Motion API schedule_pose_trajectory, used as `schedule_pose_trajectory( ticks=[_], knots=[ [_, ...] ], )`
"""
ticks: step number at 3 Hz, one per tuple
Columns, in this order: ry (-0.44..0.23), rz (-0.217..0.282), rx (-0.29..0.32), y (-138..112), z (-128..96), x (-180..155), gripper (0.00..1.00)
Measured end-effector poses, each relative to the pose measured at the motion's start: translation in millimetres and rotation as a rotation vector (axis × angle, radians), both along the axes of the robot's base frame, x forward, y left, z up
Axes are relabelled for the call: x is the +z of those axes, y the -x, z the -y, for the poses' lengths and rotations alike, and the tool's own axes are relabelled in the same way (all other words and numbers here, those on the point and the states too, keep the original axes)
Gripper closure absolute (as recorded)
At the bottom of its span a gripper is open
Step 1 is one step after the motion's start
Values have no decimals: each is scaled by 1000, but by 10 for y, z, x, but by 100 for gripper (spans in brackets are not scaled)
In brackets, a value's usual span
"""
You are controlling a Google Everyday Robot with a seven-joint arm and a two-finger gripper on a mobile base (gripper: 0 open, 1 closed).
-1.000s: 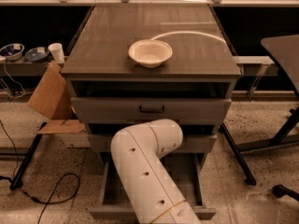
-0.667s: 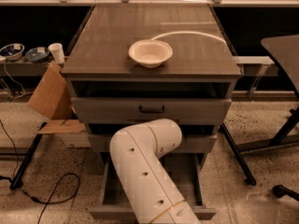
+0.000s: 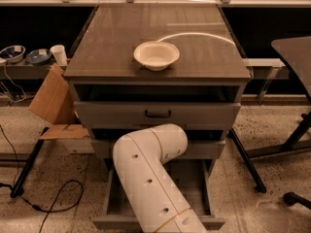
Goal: Pick sponge from bottom drawer and place on counter
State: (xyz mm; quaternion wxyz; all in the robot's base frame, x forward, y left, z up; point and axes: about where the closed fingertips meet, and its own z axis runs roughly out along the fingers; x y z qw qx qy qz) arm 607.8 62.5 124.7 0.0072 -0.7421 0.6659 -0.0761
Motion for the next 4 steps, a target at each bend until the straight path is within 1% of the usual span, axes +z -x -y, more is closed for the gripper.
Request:
schedule_pose_trajectory(
  ticks=[1,2,3,4],
  knots=[
    [-7,-1,3,3,-9,3,100],
    [-23,7,-5,64,52,111,100],
    [-78,-8,2,336,208,474,100],
    [-101,-41,41,592,289,766,100]
  ],
)
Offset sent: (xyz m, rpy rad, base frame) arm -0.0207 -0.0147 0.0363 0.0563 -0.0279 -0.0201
